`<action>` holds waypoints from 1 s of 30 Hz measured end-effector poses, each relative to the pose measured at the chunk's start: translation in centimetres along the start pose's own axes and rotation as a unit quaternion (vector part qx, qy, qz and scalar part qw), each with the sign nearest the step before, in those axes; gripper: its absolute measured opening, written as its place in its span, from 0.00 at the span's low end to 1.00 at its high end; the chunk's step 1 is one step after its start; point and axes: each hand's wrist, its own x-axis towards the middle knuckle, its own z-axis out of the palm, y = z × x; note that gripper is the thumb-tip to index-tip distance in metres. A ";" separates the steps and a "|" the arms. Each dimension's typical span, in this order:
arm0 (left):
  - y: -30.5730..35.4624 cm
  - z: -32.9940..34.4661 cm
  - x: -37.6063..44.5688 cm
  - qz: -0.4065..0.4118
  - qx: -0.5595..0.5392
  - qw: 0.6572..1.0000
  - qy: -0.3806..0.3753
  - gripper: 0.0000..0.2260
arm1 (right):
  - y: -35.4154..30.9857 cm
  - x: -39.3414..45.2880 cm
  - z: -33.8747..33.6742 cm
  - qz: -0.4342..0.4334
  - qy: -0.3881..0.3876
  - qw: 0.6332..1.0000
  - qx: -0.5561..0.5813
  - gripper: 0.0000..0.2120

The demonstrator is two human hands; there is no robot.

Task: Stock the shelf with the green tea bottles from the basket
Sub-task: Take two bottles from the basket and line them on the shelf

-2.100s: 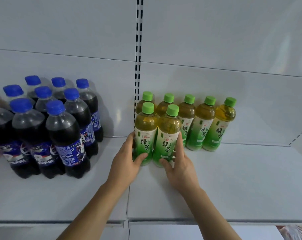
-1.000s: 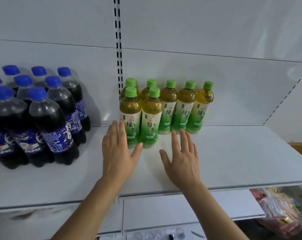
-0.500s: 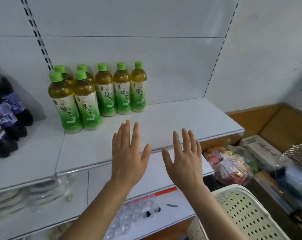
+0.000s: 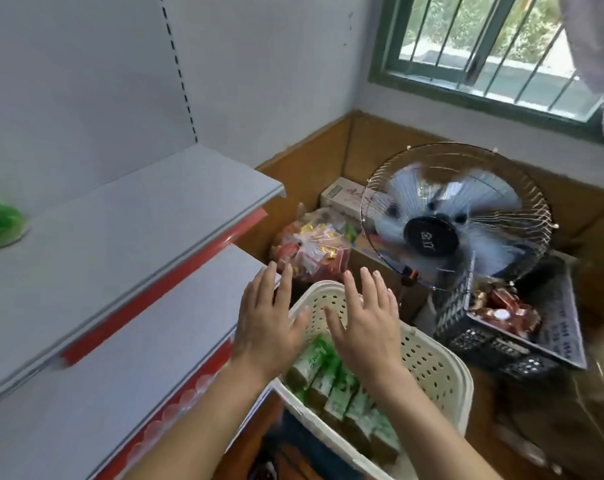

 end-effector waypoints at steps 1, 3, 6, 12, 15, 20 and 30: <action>0.4 1.2 0.5 0.009 -0.008 1.000 -0.023 0.34 | 1.1 -0.3 0.6 0.018 -0.011 1.000 -0.005 0.37; 1.0 3.5 1.2 0.023 -0.022 0.997 -0.074 0.34 | 3.1 -0.9 1.8 0.052 -0.035 0.998 -0.019 0.37; 1.2 7.0 1.8 0.042 -0.037 0.987 -0.149 0.36 | 5.2 -2.0 3.6 0.094 -0.066 0.993 -0.030 0.37; 0.6 13.2 2.4 0.056 -0.026 0.963 -0.264 0.38 | 7.4 -5.0 8.0 0.187 -0.161 0.968 -0.037 0.39; 0.4 16.0 2.0 0.055 -0.004 0.940 -0.337 0.37 | 8.9 -7.7 10.7 0.238 -0.208 0.948 -0.033 0.38; 0.2 20.9 1.1 0.076 0.019 0.903 -0.423 0.37 | 12.1 -11.2 15.6 0.321 -0.244 0.915 -0.031 0.38; 2.9 30.2 -2.5 0.060 -0.018 0.837 -0.543 0.38 | 15.9 -15.2 22.5 0.465 -0.298 0.829 0.089 0.45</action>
